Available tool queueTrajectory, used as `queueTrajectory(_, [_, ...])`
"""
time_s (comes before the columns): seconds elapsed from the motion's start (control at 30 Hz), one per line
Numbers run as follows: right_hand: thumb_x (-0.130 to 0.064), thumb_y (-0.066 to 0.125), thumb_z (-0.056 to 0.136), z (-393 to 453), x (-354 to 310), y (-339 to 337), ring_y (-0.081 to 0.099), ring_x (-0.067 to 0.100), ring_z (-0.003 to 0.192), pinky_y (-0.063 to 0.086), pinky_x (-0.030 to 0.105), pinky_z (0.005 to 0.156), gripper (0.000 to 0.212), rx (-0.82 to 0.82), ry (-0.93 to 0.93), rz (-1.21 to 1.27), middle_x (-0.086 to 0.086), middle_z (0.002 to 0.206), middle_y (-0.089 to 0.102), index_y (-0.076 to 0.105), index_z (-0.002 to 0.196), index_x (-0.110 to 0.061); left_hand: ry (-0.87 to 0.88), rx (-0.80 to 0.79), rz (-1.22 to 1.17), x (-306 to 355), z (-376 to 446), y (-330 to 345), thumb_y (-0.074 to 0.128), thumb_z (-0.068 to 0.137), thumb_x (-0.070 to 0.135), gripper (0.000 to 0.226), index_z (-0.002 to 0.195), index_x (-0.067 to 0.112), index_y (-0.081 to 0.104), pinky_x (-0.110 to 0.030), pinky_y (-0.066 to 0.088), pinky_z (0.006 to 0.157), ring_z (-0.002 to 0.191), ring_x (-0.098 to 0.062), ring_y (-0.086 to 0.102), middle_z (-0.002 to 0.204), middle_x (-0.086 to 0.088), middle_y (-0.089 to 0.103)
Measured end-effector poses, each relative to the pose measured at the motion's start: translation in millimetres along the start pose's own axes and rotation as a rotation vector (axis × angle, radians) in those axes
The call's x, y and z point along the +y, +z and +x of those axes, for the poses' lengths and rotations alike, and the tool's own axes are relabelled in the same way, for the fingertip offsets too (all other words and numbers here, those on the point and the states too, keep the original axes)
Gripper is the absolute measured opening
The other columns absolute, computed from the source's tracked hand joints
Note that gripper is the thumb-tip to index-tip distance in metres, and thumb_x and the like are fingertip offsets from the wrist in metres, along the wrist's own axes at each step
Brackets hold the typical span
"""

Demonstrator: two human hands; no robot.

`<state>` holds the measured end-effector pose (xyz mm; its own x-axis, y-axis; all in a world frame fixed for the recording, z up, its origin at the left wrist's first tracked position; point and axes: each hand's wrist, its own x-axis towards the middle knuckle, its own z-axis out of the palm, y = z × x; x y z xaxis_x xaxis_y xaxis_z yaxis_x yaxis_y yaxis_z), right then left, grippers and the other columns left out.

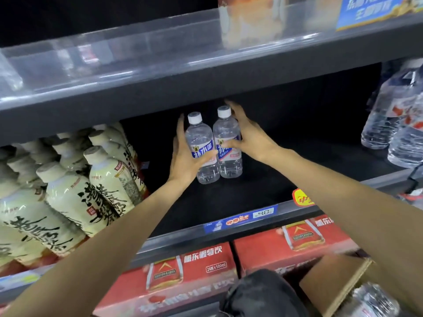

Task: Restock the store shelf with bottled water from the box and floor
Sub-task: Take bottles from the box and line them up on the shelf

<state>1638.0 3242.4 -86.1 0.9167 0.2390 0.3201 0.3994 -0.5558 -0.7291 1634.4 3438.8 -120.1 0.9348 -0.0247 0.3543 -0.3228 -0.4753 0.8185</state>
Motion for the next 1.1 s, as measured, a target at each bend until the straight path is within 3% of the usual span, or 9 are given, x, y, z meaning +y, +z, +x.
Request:
queueTrajectory(0.1, [-0.008, 0.078, 0.077, -10, 0, -7, 0.055, 0.024, 0.122, 0.051, 0.047, 0.096, 0.116, -0.016, -0.049, -0.263, -0.003, 0.155, 0.031, -0.004, 0.147, -0.051, 0.169, 0.039, 0.185, 18, 6, -15, 0.084, 0.069, 0.028, 0.11, 0.15, 0.041, 0.009, -0.02, 0.04, 0.096, 0.131, -0.006, 0.039, 0.152, 0.0, 0.024])
queueTrajectory(0.23, [-0.001, 0.076, 0.075, -10, -6, -5, 0.054, 0.029, 0.122, 0.052, 0.048, 0.093, 0.108, 0.013, -0.066, -0.369, 0.003, 0.145, 0.041, 0.01, 0.151, -0.04, 0.3, -0.079, 0.489, 36, 20, -26, 0.08, 0.072, 0.019, 0.089, 0.145, 0.038, 0.032, -0.039, 0.046, 0.102, 0.132, -0.014, 0.042, 0.15, 0.004, 0.03])
queueTrajectory(0.4, [0.005, 0.071, 0.075, 3, -5, 1, 0.063, 0.03, 0.106, 0.056, 0.045, 0.083, 0.102, 0.05, -0.067, -0.368, 0.005, 0.14, 0.045, 0.016, 0.15, -0.036, 0.294, -0.087, 0.616, 39, 35, -28, 0.082, 0.072, 0.018, 0.082, 0.141, 0.026, 0.039, -0.043, 0.051, 0.093, 0.124, -0.023, 0.05, 0.142, -0.001, 0.04])
queueTrajectory(0.6, [0.003, 0.067, 0.078, 39, 1, 12, 0.06, 0.033, 0.113, 0.055, 0.047, 0.086, 0.094, 0.049, -0.053, -0.323, 0.007, 0.141, 0.045, 0.02, 0.148, -0.038, 0.287, -0.149, 0.742, 37, 68, -33, 0.079, 0.073, 0.012, 0.079, 0.141, 0.016, 0.039, -0.045, 0.049, 0.095, 0.125, -0.029, 0.047, 0.142, -0.01, 0.04])
queueTrajectory(0.77, [0.003, 0.067, 0.08, 69, 6, 27, 0.058, 0.036, 0.115, 0.053, 0.046, 0.088, 0.091, 0.068, -0.074, -0.322, 0.013, 0.143, 0.04, 0.022, 0.152, -0.032, 0.153, -0.198, 0.876, 35, 100, -36, 0.083, 0.071, 0.014, 0.085, 0.142, 0.013, 0.037, -0.045, 0.042, 0.103, 0.13, -0.033, 0.043, 0.144, -0.014, 0.04])
queueTrajectory(1.1, [0.007, 0.062, 0.081, 98, 20, 47, 0.057, 0.033, 0.115, 0.05, 0.038, 0.083, 0.095, 0.11, -0.087, -0.392, 0.009, 0.145, 0.041, 0.014, 0.154, -0.031, 0.077, -0.183, 0.924, 20, 126, -38, 0.082, 0.072, 0.014, 0.074, 0.135, 0.01, 0.044, -0.043, 0.046, 0.099, 0.124, -0.03, 0.05, 0.138, -0.012, 0.048])
